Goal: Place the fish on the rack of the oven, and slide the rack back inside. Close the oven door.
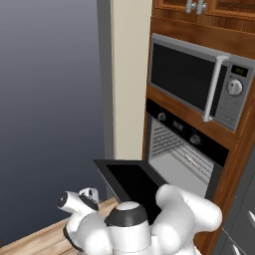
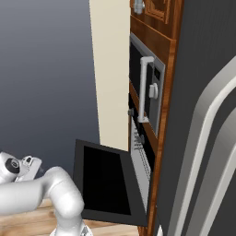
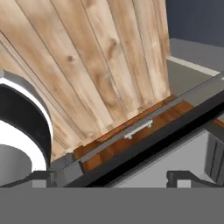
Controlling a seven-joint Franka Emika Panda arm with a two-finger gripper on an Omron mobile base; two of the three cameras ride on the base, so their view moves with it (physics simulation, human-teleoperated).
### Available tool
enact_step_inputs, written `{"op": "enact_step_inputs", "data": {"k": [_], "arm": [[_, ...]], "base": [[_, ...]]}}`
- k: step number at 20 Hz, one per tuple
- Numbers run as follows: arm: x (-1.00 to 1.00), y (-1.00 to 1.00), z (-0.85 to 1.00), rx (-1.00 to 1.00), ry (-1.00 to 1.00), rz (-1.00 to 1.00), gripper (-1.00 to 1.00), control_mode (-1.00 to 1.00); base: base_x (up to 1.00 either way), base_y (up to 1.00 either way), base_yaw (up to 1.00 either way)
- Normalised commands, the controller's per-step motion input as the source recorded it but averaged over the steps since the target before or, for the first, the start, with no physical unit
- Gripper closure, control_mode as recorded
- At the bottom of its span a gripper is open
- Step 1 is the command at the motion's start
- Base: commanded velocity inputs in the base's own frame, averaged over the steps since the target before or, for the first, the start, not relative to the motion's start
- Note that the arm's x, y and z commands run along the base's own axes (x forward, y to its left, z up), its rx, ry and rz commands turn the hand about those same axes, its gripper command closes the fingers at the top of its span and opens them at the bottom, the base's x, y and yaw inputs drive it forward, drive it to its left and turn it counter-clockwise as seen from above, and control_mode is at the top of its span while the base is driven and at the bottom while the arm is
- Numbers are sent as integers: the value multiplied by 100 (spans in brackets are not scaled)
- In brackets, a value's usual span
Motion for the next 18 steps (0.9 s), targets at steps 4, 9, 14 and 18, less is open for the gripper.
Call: {"op": "enact_step_inputs", "data": {"k": [4,9,14,18], "arm": [[-1,0,-57,-16,0,20,-100,-100],[-7,-9,-39,-12,0,18,-100,-100],[-2,-34,-24,-6,0,8,-100,-100],[0,-54,-26,-4,-1,0,-100,-100]], "base": [[0,0,0],[0,0,0],[0,0,0],[0,0,0]]}}
